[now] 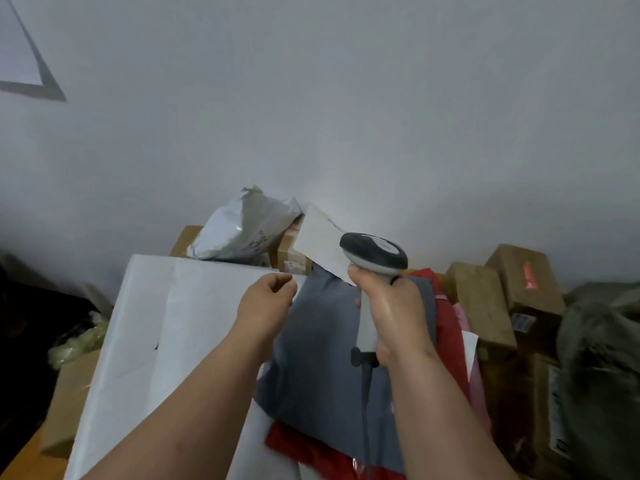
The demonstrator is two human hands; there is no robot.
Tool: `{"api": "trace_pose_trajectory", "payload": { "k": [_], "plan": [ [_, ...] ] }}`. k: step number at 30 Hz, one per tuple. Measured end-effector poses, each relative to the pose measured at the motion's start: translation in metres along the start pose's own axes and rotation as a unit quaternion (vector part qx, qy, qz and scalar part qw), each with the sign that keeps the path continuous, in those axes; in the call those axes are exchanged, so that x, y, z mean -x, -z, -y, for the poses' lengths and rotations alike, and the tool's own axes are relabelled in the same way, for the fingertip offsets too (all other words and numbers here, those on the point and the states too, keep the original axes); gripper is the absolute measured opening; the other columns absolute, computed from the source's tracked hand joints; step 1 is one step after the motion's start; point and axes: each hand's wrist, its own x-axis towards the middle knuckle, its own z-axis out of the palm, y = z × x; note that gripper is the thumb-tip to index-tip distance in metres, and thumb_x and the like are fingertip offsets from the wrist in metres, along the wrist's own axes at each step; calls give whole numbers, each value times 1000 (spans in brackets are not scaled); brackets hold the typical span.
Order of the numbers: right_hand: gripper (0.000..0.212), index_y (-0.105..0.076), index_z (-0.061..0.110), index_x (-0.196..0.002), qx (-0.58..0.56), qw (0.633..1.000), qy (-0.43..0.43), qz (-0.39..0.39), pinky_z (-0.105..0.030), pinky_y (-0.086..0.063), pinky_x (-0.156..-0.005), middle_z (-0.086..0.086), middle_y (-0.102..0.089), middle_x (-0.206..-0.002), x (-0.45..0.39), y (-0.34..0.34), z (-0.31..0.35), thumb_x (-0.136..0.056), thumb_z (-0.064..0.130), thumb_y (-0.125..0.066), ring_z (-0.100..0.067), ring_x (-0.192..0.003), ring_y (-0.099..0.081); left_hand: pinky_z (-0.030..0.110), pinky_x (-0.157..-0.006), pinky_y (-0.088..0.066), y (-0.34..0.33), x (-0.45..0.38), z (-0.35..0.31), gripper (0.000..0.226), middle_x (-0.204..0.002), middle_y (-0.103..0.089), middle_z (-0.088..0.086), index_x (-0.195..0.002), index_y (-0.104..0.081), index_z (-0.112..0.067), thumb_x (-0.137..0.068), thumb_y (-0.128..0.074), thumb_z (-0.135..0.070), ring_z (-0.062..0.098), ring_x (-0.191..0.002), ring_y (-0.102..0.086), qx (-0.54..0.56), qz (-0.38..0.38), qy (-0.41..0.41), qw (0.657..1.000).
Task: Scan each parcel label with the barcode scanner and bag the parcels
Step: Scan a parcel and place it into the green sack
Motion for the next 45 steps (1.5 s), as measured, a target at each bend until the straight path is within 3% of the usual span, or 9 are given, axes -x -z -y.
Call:
{"api": "trace_pose_trajectory", "payload": {
  "k": [3,7,13,16,18,24,32,39,45],
  "plan": [
    [14,-71,22,-86,4,1000,-13,-16,-25,-47,-61,14,-70,-66,-22,-2,-16,-81,31,-80,-10,-76,-67,37,-88,-55,-19,-38,-3,15,-105,-65,-6,-112,-57,-31,-97,-59,-30,11,-95,-61,34,20,28,999],
    [14,-72,23,-88,12,999,-48,-21,-31,-52,-70,8,-72,-78,-41,-8,-39,-81,31,-80,-14,-80,-68,32,-72,-53,-39,-78,-5,1,-97,-63,-1,-96,-61,-22,-96,-61,-22,14,-83,-59,137,35,109,984],
    [13,-68,30,-81,16,997,-74,-34,-30,-52,-70,14,-73,-70,-59,-11,-60,-81,32,-81,-13,-78,-69,41,-92,-56,-62,-129,2,55,-124,-65,13,-143,-47,-14,-93,-66,-26,27,-104,-65,159,-9,133,978],
    [13,-66,33,-84,13,996,-81,-31,-24,-47,-63,24,-71,-72,-65,-9,-65,-82,32,-79,-5,-69,-69,26,-61,-50,-69,-145,-1,26,-91,-67,8,-119,-66,-12,-94,-64,-16,18,-68,-59,161,-30,138,977],
    [14,-66,34,-85,7,996,-86,-30,-20,-46,-61,27,-71,-74,-67,-9,-68,-83,31,-79,-2,-68,-68,27,-60,-47,-71,-150,-4,8,-82,-64,7,-99,-69,-14,-94,-63,-13,18,-62,-53,156,-39,137,977],
    [11,-70,30,-85,-17,995,-87,-52,-25,-49,-66,20,-73,-72,-64,-10,-68,-81,29,-81,-5,-69,-67,27,-55,-51,-63,-122,-9,18,-62,-63,1,-80,-67,-20,-95,-59,-18,15,-55,-59,114,-62,-17,991],
    [29,-70,23,-113,-116,988,-29,-102,-21,-56,-62,7,-78,-95,-29,0,-43,-86,21,-77,-11,-78,-75,17,-99,-49,-41,-18,-1,40,-122,-69,-14,-103,-66,-53,-95,-63,-14,-4,-111,-60,64,-85,-152,983],
    [45,-62,19,-130,-194,973,27,-120,-21,-56,-66,-3,-76,-111,23,15,-21,-88,22,-76,-15,-85,-76,-5,-92,-32,-32,79,14,45,-138,-51,-16,-117,-65,-36,-90,-67,-1,-34,-110,-40,10,-106,-220,970],
    [63,-57,16,-130,-230,961,74,-138,-44,-56,-96,1,-76,-111,81,21,-11,-74,8,-87,-18,-104,-72,-4,-95,-32,-19,146,16,38,-138,-44,-19,-116,-73,-13,-84,-70,7,-1,-126,-51,-30,-115,-281,952]
  ]
}}
